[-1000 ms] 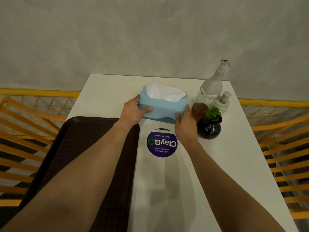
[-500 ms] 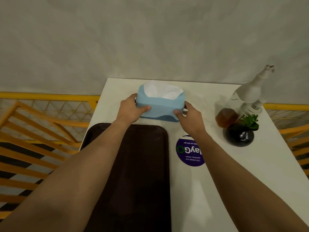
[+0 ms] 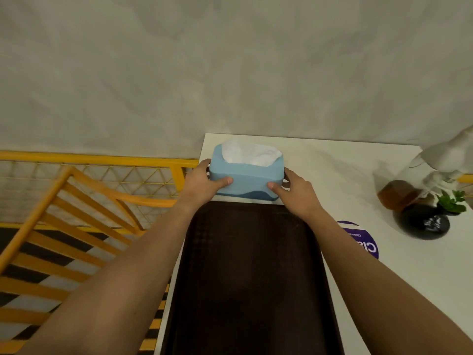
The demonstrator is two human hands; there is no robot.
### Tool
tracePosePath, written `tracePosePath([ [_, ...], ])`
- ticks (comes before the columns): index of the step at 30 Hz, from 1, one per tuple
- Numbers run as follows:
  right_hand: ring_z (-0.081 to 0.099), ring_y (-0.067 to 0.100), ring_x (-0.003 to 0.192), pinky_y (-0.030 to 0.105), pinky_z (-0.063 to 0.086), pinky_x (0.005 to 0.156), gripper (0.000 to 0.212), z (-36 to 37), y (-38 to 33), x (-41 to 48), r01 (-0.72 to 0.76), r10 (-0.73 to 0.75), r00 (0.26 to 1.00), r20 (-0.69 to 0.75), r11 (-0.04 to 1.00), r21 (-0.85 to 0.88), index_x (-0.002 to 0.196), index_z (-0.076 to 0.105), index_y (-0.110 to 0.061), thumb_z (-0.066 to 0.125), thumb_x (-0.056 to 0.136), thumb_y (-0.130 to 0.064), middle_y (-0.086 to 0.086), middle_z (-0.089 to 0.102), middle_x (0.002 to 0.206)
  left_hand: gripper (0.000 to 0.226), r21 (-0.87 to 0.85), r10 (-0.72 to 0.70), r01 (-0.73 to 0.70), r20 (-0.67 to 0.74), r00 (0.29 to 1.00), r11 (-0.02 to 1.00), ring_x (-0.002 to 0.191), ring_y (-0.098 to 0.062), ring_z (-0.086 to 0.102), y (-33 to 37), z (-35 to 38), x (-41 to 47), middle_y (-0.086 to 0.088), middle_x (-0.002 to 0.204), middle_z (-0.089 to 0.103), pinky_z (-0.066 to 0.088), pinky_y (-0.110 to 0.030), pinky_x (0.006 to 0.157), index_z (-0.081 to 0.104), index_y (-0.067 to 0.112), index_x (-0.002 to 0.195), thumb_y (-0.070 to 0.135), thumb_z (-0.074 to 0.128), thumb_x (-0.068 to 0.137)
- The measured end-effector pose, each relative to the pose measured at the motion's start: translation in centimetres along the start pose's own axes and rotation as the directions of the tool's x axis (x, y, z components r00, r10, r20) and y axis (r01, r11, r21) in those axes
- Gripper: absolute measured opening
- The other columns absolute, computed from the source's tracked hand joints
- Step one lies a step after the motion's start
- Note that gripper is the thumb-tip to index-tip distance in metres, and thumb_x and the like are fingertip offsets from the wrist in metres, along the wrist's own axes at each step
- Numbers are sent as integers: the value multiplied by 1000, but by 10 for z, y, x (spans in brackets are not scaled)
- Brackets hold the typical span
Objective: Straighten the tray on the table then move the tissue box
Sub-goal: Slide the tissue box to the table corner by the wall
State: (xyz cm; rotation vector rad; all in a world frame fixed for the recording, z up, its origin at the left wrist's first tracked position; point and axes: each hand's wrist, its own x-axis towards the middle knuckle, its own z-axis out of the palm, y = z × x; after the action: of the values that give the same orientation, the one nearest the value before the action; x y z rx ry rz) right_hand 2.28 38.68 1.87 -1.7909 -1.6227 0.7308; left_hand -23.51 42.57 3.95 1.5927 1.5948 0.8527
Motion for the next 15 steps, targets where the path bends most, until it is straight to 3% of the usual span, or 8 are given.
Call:
tracePosePath([
  [3,60,27,124,34,46,98,67,8,-6,9,6,-6,1000,13,1000,-13,153,39,-25,55,96,-57,3,58,145,72,-23,28,-28,7,1000,999,121,-25,61,-9,-7,5,-5,134,63,56,-41,97,52,14,143,40,81,82],
  [7,62,26,121,29,44,94,67,17,-12,26,9,-8,1000,16,1000,-11,154,36,-27,52,97,-57,2,58,144,62,-51,51,-51,-5,999,997,112,-23,64,-16,-11,20,-3,129,67,56,-29,85,58,15,139,37,79,85],
  [12,61,27,123,32,45,96,70,24,-15,52,3,-2,999,32,1000,-10,156,31,-26,49,97,-59,2,55,146,63,-53,65,-66,-23,998,996,117,-22,62,-21,-11,45,-3,131,66,56,-35,93,55,17,141,40,76,86],
  [15,62,26,120,27,41,90,69,28,-17,77,8,-8,999,36,1000,2,155,31,-29,48,96,-61,1,55,146,66,-37,73,-74,-26,997,997,118,-23,61,-25,-14,70,-4,131,66,53,-29,88,53,17,143,42,76,87],
])
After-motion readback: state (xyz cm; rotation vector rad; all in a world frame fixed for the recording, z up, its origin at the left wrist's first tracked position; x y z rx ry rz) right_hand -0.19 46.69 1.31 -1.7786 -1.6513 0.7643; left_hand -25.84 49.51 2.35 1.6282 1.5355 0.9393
